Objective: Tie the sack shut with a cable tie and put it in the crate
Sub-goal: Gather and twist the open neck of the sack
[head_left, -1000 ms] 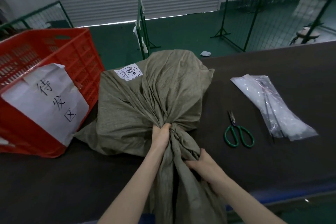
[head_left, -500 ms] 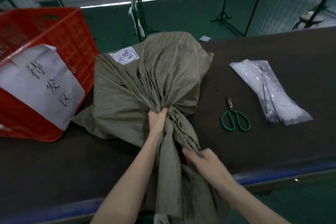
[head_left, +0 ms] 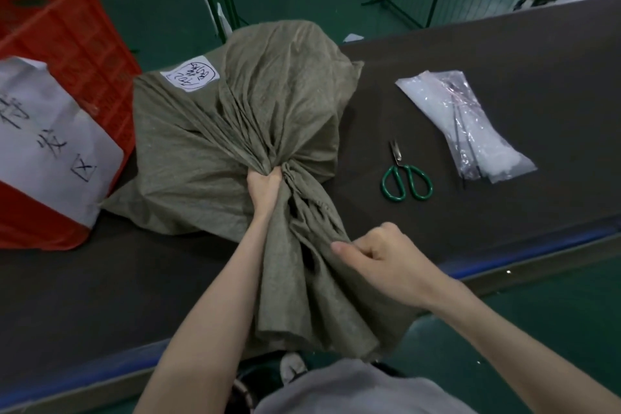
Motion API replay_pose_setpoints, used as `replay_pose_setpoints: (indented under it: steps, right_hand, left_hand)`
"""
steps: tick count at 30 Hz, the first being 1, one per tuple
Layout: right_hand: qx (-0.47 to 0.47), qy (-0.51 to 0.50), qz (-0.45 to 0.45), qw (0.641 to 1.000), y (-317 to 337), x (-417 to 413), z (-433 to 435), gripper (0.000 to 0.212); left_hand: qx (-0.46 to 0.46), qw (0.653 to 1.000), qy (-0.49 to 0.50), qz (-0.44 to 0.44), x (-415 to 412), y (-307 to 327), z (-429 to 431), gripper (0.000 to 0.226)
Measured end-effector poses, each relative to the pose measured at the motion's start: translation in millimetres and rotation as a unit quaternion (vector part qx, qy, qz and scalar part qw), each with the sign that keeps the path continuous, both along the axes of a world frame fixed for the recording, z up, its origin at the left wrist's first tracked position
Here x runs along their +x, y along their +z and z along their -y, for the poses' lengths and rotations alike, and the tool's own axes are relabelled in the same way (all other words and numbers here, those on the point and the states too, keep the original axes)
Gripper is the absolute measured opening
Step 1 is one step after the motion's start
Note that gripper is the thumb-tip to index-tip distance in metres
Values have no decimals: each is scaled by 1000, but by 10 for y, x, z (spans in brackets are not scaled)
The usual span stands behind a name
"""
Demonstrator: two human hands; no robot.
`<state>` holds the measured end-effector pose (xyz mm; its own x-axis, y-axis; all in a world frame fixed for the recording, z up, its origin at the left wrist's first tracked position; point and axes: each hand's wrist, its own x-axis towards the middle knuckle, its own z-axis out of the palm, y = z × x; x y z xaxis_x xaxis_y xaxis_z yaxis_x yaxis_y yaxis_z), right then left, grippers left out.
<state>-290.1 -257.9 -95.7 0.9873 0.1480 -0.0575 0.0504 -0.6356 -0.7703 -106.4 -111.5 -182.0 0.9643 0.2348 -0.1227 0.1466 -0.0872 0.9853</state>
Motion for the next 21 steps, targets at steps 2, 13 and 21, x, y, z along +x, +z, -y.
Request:
replay_pose_setpoints:
  steps: [2, 13, 21]
  right_hand:
    - [-68, 56, 39, 995, 28, -17, 16, 60]
    - [78, -209, 64, 973, -194, 631, 217, 24]
    - [392, -130, -391, 823, -738, 1098, -193, 97]
  left_hand:
    - [14, 1000, 1, -1, 0, 12, -6, 41]
    - [-24, 999, -3, -43, -59, 118, -4, 46]
    - [-59, 996, 8, -64, -144, 172, -49, 45]
